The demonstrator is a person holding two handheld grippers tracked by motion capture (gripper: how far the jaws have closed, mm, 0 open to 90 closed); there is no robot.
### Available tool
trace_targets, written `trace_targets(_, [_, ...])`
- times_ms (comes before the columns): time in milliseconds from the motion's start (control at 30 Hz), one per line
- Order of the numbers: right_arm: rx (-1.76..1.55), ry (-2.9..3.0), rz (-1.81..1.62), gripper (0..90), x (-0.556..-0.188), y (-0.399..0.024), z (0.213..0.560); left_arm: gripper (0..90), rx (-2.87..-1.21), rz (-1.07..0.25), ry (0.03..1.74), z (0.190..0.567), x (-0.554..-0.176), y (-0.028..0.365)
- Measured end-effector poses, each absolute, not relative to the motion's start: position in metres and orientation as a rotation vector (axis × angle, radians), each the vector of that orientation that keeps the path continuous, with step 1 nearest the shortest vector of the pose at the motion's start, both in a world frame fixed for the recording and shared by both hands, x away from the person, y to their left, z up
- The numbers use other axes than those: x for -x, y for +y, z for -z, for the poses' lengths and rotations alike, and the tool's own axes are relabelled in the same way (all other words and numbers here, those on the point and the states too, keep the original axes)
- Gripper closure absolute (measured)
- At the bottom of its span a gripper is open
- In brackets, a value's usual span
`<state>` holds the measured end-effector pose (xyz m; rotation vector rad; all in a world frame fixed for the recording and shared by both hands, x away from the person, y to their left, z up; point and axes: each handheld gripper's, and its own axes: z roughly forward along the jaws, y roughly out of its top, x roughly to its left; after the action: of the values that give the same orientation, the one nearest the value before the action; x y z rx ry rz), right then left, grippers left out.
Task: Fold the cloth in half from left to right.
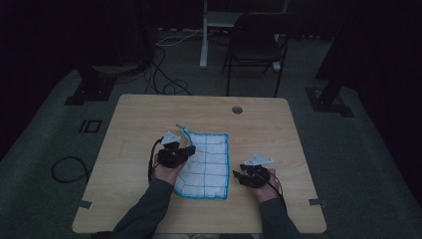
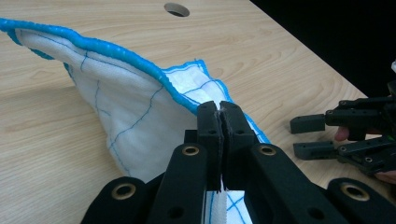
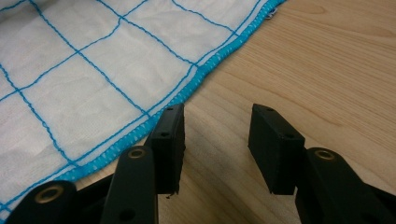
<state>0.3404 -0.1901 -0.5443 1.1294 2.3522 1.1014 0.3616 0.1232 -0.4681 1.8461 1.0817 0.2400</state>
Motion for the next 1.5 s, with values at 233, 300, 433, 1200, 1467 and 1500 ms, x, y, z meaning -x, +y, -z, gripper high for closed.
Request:
trace_targets(233, [-1.141, 2.346, -1.097, 55.8, -0.341, -0.191, 0.544, 88.6, -1.849, -0.227, 1.071, 0.469, -0.363, 0.116])
trace_targets(300, [-1.141, 2.345, -1.097, 55.8, -0.341, -0.191, 0.544, 88.6, -1.849, -0.221, 1.068, 0.469, -0.364, 0.114])
trace_targets(433, [-1.144, 2.344, -1.094, 55.8, -0.341, -0.191, 0.544, 88.7, -1.854, -0.212, 1.061, 0.470, -0.364, 0.111])
trace_targets(1200, [-1.146, 2.343, -1.096, 55.9, -0.341, -0.191, 0.545, 88.6, -1.883, -0.164, 1.064, 0.490, -0.380, 0.085])
trace_targets(1467, [-1.147, 2.344, -1.095, 55.9, -0.341, -0.191, 0.545, 88.6, -1.886, -0.151, 1.066, 0.493, -0.382, 0.079])
trace_targets(1500, [-1.147, 2.345, -1.094, 55.9, -0.341, -0.191, 0.545, 88.6, -1.884, -0.149, 1.067, 0.493, -0.383, 0.079])
